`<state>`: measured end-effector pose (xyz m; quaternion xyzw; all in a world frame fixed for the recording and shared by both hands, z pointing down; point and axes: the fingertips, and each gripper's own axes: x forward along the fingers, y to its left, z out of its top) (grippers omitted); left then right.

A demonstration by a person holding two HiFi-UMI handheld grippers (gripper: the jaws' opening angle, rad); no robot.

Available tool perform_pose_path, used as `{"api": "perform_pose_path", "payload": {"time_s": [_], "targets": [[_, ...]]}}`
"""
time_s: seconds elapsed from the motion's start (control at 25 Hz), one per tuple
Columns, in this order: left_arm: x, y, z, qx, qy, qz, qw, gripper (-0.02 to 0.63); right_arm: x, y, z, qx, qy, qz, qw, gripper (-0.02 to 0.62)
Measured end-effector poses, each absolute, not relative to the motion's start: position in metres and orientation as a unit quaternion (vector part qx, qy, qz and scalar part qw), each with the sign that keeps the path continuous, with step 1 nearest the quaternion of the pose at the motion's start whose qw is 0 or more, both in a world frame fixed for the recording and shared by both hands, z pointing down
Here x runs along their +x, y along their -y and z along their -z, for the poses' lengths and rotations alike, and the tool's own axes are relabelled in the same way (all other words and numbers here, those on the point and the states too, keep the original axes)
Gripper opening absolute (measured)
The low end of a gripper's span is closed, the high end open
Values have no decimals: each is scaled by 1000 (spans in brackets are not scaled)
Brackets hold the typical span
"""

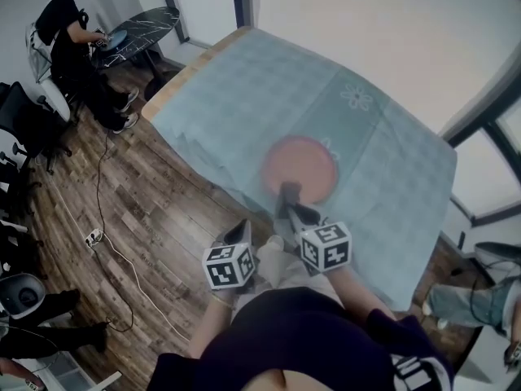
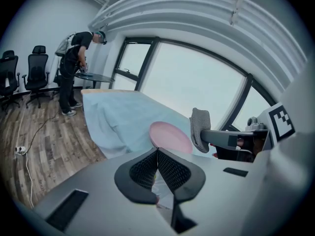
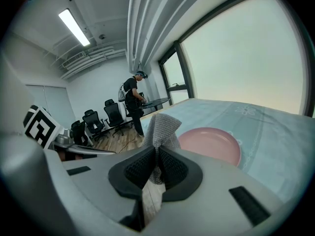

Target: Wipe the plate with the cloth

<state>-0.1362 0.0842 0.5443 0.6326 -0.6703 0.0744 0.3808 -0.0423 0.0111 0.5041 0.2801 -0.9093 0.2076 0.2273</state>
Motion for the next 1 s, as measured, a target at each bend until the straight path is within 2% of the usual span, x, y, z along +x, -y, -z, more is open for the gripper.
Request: {"api": "perform_pose_path", "payload": {"time_s": [1.0], "targets": [[-148,55,-605,678,582,-154,422,16,-24,143,-549,373,864,-214,262,32]]}}
